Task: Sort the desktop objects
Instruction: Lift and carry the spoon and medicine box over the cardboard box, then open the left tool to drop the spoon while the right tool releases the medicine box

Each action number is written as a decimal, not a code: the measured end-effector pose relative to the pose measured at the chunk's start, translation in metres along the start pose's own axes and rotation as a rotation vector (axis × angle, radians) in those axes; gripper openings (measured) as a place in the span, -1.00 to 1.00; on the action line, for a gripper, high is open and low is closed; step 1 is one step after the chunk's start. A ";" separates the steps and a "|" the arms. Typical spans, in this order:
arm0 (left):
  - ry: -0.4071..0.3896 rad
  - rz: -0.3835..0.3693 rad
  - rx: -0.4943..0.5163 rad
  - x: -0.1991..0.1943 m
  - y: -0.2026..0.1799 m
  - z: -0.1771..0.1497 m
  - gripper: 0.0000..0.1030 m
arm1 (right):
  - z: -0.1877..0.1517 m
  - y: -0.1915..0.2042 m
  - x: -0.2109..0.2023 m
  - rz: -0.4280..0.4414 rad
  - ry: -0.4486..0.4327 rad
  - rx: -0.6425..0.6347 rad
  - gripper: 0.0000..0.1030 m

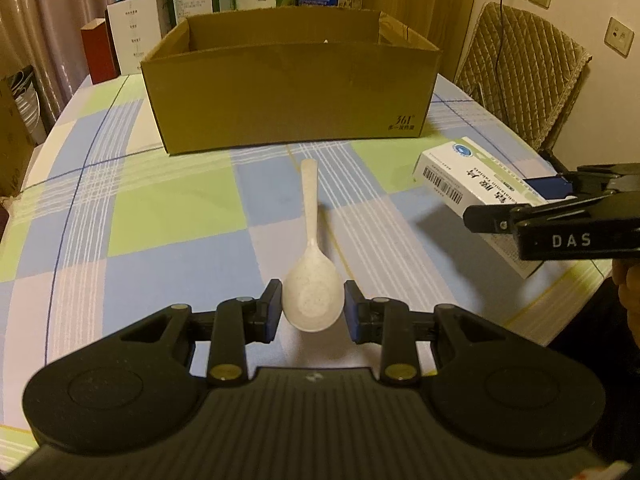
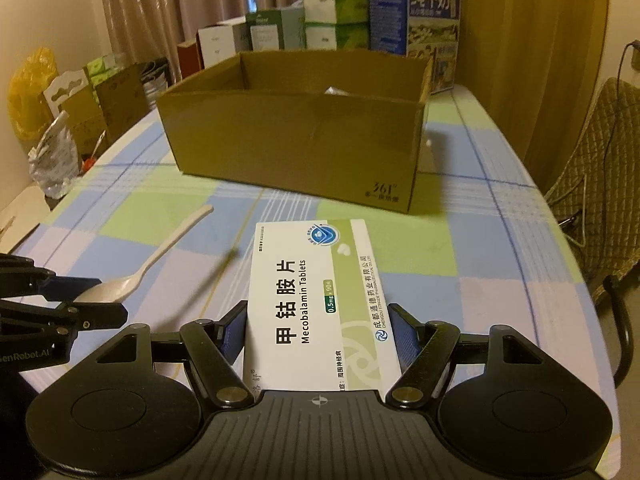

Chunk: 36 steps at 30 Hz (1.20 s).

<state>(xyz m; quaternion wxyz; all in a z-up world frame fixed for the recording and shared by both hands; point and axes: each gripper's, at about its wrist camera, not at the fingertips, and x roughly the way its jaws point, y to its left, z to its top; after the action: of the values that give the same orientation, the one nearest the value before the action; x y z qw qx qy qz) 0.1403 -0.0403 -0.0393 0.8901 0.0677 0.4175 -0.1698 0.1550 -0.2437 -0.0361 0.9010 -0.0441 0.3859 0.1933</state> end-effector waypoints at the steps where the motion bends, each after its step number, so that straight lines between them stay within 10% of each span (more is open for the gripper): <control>1: -0.004 0.001 0.000 -0.003 -0.001 0.001 -0.47 | 0.002 0.000 -0.003 0.000 -0.006 0.002 0.34; 21: -0.204 -0.005 -0.007 -0.038 0.019 0.125 -0.47 | 0.140 -0.017 -0.025 0.007 -0.212 -0.037 0.33; 36: -0.165 0.001 0.015 0.085 0.056 0.254 -0.47 | 0.231 -0.046 0.103 0.003 -0.124 0.030 0.34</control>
<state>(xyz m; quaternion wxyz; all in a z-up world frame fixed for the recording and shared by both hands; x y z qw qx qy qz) 0.3938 -0.0755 0.0573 0.9210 0.0602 0.3416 -0.1774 0.3935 -0.2009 0.0483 0.9234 -0.0180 0.3323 0.1913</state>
